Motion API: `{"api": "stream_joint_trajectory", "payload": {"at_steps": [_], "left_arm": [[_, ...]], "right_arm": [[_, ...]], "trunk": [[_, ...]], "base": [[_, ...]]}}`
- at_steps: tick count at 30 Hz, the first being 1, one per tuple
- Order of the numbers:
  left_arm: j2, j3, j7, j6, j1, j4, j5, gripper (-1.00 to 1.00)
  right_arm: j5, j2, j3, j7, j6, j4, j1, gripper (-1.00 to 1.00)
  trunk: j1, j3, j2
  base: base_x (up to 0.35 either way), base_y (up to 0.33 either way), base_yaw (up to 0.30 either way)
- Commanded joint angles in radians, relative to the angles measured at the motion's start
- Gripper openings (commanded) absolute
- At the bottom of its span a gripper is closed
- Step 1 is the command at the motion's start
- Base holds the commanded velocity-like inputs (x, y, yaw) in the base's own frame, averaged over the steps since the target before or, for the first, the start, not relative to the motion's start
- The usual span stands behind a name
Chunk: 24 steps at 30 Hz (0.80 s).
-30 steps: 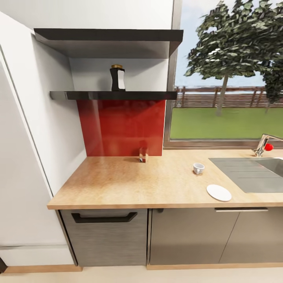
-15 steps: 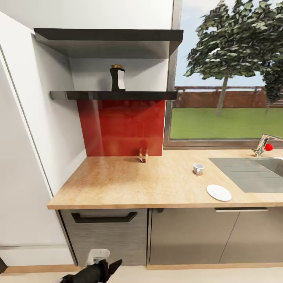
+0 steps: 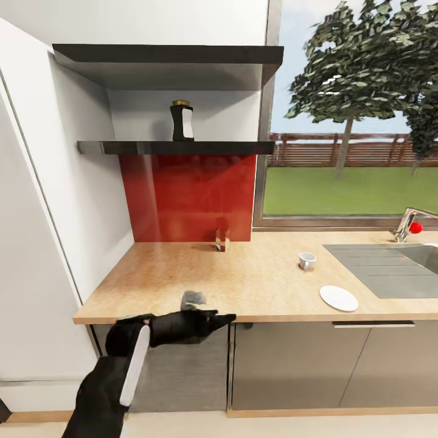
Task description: Set up a coffee station on the kitchen countertop: keep the coffee maker on the countertop, move the bottle of coffee from the kitchen shelf to the counter next to the coffee maker, place a paper coffee filter on top of the coffee maker, put the saucer next to the coffee maker with the coffee cup on the saucer, and place the electric kettle next to the coffee maker.
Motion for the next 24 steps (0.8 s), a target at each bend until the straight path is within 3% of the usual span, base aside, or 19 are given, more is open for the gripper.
{"api": "stream_joint_trajectory", "payload": {"at_steps": [1,4,5,6,8,10,11,14,18,21,22,24], "left_arm": [[0.0,-0.001,0.003,0.012,-0.024,0.0,0.02,1.0],[0.0,-0.005,0.003,0.024,-0.162,0.0,0.105,1.0],[0.0,-0.006,0.003,0.027,-0.234,0.003,0.14,1.0],[0.0,-0.007,0.003,0.031,-0.375,0.012,0.177,1.0],[0.0,-0.006,0.003,0.033,-0.471,0.033,0.189,1.0],[0.0,-0.004,0.012,0.033,-0.738,0.153,0.197,1.0],[0.0,-0.003,0.034,0.033,-0.806,0.178,0.194,1.0],[0.0,-0.003,0.098,0.034,-0.898,0.211,0.189,1.0],[0.0,-0.001,0.244,0.034,-1.076,0.293,0.184,1.0],[0.0,-0.001,0.411,0.033,-1.146,0.338,0.173,1.0],[0.0,-0.001,0.606,0.033,-1.17,0.363,0.162,1.0],[0.003,-0.002,0.682,0.032,-1.175,0.38,0.155,1.0]], "right_arm": [[0.011,0.0,-0.007,-0.001,-0.006,0.0,-0.001,1.0],[0.011,0.001,-0.005,-0.043,-0.006,0.0,-0.001,1.0],[0.012,0.002,-0.004,-0.076,-0.006,0.001,-0.001,1.0],[0.012,0.004,-0.001,-0.141,-0.006,0.006,-0.001,1.0],[0.012,0.005,0.0,-0.167,-0.006,0.011,-0.001,1.0],[0.013,0.005,0.001,-0.191,-0.006,0.014,-0.001,1.0],[0.013,0.005,0.001,-0.192,-0.007,0.014,-0.001,1.0],[0.014,0.005,0.001,-0.194,-0.007,0.015,-0.001,1.0],[0.014,0.006,0.001,-0.195,-0.007,0.015,-0.001,1.0],[0.015,0.005,0.001,-0.195,-0.007,0.015,-0.001,1.0],[0.015,0.005,0.001,-0.195,-0.007,0.015,-0.001,1.0],[0.015,0.005,0.001,-0.195,-0.007,0.015,-0.001,1.0]], "trunk": [[0.0,-0.002,-0.001],[0.0,-0.002,-0.001],[0.0,-0.002,-0.001],[0.0,-0.002,-0.001],[0.0,-0.002,-0.001],[0.0,-0.002,-0.001],[0.0,-0.002,-0.001],[0.0,-0.002,-0.001],[0.0,-0.002,-0.001],[0.0,-0.002,-0.001],[0.0,-0.002,-0.001],[0.0,-0.002,-0.001]], "base": [[0.0,0.0,0.0],[0.0,0.0,0.0],[0.0,0.0,0.0],[0.0,0.0,0.0],[0.0,0.0,0.0],[0.0,0.0,0.0],[0.0,0.0,0.0],[0.0,0.0,0.0],[0.0,0.0,0.0],[0.0,0.0,0.0],[0.0,0.0,0.0],[0.0,0.0,0.0]]}}
